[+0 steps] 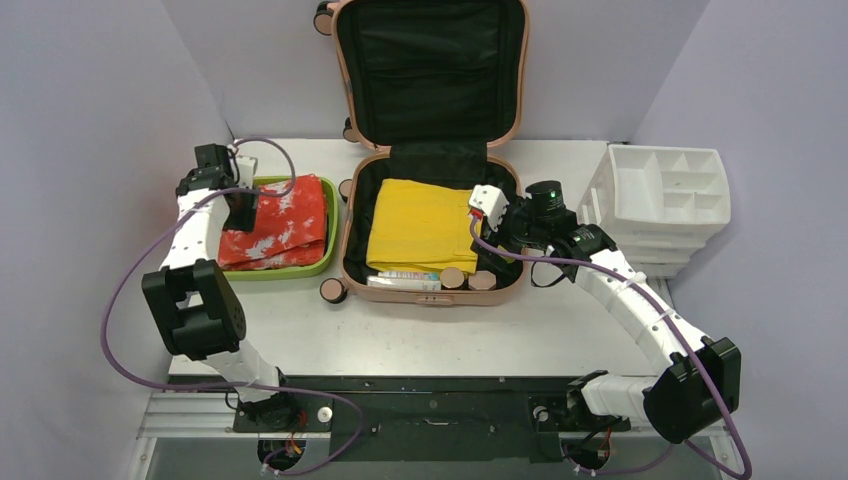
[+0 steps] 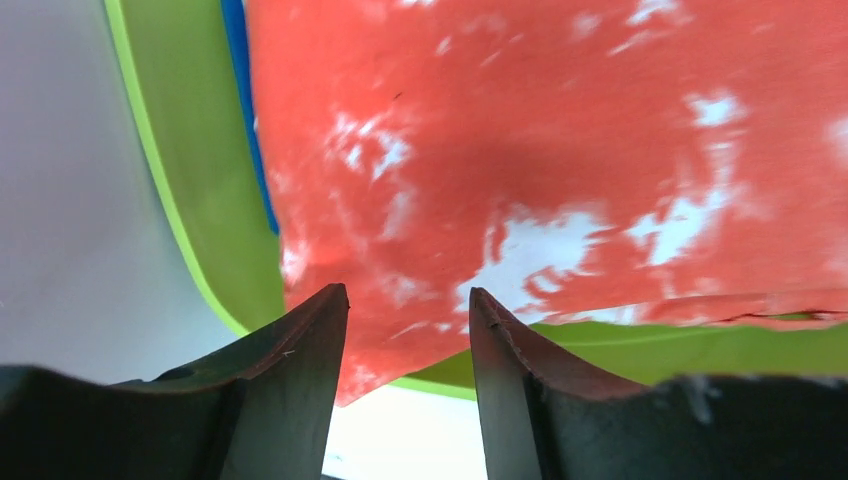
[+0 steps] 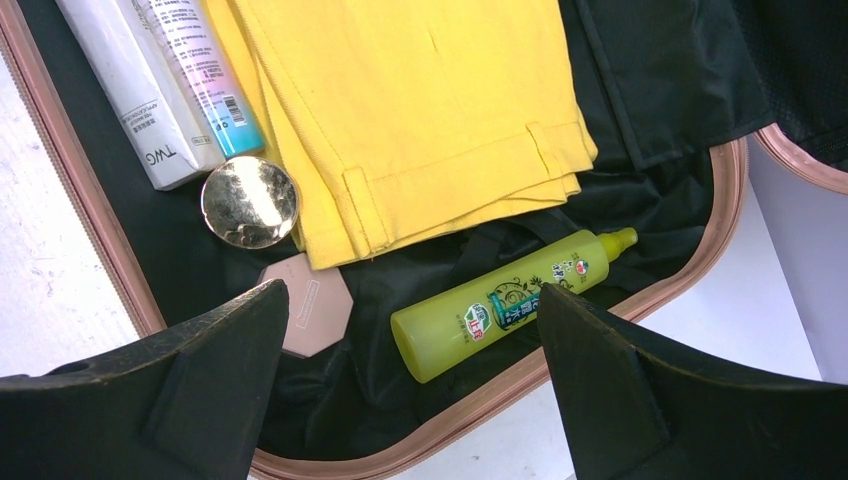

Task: Open, take out, and arrange the luggage
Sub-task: Place the clothes in the bin, then adjust the clothes in the bin, then adjust the bin at the corner of the board.

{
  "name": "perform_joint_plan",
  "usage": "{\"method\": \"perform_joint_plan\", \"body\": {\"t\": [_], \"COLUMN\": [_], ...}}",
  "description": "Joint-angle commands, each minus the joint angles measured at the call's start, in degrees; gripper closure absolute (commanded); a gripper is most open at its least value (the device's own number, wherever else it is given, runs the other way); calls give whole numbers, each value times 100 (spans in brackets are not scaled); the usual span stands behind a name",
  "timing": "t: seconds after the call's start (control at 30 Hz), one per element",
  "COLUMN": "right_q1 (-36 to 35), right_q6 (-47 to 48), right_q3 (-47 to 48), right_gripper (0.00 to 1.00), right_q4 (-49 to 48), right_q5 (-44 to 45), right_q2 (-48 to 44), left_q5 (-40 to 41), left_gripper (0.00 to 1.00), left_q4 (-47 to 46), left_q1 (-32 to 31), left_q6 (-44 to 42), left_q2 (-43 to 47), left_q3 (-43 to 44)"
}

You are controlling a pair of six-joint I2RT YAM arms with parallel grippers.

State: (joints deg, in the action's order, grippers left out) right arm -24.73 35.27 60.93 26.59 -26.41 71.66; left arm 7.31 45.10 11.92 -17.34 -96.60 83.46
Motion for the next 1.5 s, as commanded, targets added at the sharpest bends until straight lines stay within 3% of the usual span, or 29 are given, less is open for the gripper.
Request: {"method": "perform_joint_plan", "body": {"t": [0.0, 0.17, 0.37, 0.53, 0.63, 0.7, 0.8, 0.87, 1.0, 1.13, 1.23, 1.37, 1.47], "right_q1": [39, 39, 39, 39, 39, 41, 39, 39, 50, 165, 283, 351, 362], "right_q6": [-20, -20, -33, -37, -46, -41, -13, 31, 149, 117, 75, 112, 112], "right_q3": [-32, -36, -33, -49, -34, -34, -1, 36, 174, 339, 462, 422, 239], "right_gripper": [10, 10, 10, 10, 10, 10, 10, 10, 10, 10, 10, 10, 10], "right_q4": [-207, -211, -198, -205, -194, -197, -158, -91, 54, 132, 290, 353, 312], "right_q5": [-207, -237, -265, -279, -283, -283, -258, -238, -158, -153, -190, -140, -90], "right_q2": [-219, -228, -231, -243, -241, -240, -231, -221, -205, -218, -264, -481, -615], "left_q5": [33, 31, 67, 402, 472, 408, 11, -400, -923, -1396, -2243, -2846, -2868], "left_gripper": [56, 60, 89, 91, 85, 74, 43, 28, 11, 3, 5, 12, 15], "left_q4": [-107, -213, -276, -557, -619, -693, -630, -505, -455, -519, -431, -397, -763], "left_q1": [433, 644, 925, 1065, 1102, 1124, 1099, 1008, 461, -450, -912, -1032, -1034], "left_q6": [-199, -410, -457, -545, -596, -572, -494, -474, -543, -728, -749, -437, -148], "left_q2": [39, 12, -407, -763, -979, -904, -590, -255, 485, 1078, 1197, 848, 589], "left_q3": [-147, -506, -683, -908, -942, -911, -733, -562, -433, -630, -759, -823, -985]}}
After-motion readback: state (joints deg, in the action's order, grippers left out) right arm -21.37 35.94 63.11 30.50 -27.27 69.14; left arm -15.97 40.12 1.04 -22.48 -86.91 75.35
